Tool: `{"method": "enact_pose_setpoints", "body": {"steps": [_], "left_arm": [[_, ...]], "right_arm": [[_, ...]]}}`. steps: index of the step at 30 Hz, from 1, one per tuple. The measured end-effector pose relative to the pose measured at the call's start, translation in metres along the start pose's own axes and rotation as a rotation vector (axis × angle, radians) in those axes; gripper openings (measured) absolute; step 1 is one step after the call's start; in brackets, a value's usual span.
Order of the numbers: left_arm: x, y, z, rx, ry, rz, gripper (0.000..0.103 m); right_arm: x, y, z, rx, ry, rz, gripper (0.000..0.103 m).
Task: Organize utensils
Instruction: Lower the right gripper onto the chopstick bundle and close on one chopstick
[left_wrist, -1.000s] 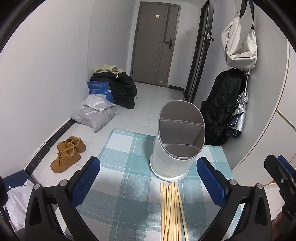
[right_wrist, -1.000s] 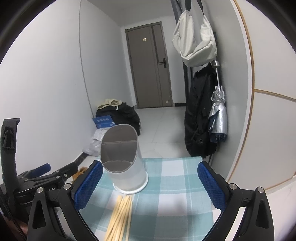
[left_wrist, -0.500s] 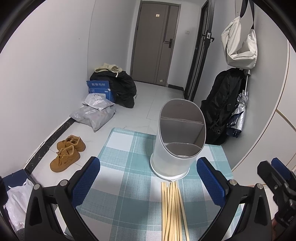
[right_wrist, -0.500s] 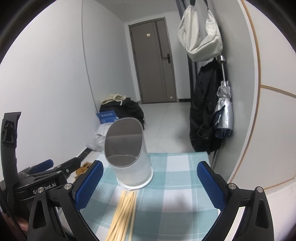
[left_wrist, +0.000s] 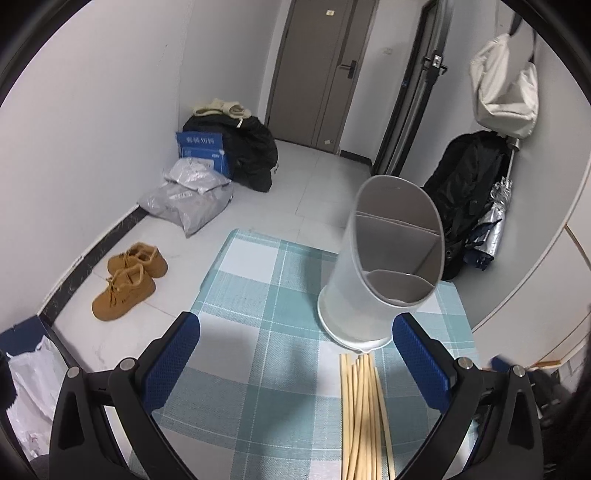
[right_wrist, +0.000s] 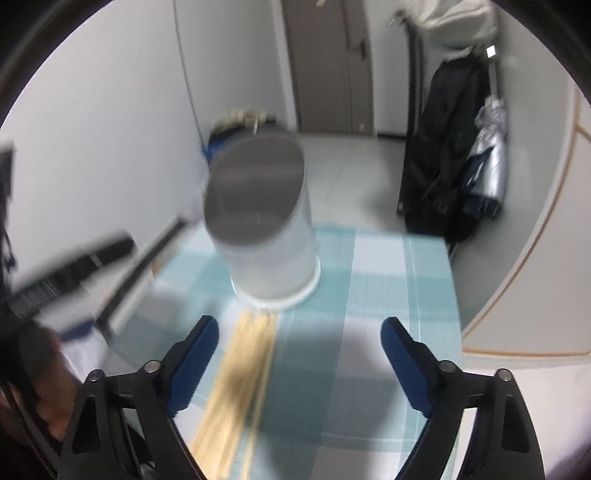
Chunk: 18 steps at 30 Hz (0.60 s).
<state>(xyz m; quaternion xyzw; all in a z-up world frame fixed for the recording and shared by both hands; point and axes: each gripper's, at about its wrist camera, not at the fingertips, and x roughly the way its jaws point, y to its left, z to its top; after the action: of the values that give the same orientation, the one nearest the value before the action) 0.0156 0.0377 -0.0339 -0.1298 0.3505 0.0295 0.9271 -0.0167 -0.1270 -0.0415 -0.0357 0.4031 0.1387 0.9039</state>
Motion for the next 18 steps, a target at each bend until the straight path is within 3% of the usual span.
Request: {"method": "enact_pose_setpoints", "body": {"steps": [2,3,8,12,18], "left_arm": [[0.001,0.005,0.002,-0.011,-0.004,0.008,0.102],[0.002,0.008,0.003,-0.017,-0.007,0.014,0.102],[0.009,0.026,0.005,-0.077,0.017,0.030,0.102],[0.011,0.035,0.005,-0.115,0.029,0.044,0.102],[0.014,0.043,0.006,-0.147,0.040,0.051,0.102]], "right_arm": [[0.019,0.004,-0.005,-0.041,0.070,0.009,0.078],[0.029,0.006,-0.008,-0.062,0.107,0.010,0.070],[0.073,0.015,-0.019,-0.120,0.246,0.033,0.062],[0.091,0.019,-0.024,-0.145,0.294,0.028,0.052],[0.099,0.028,-0.030,-0.196,0.358,0.001,0.045]]}}
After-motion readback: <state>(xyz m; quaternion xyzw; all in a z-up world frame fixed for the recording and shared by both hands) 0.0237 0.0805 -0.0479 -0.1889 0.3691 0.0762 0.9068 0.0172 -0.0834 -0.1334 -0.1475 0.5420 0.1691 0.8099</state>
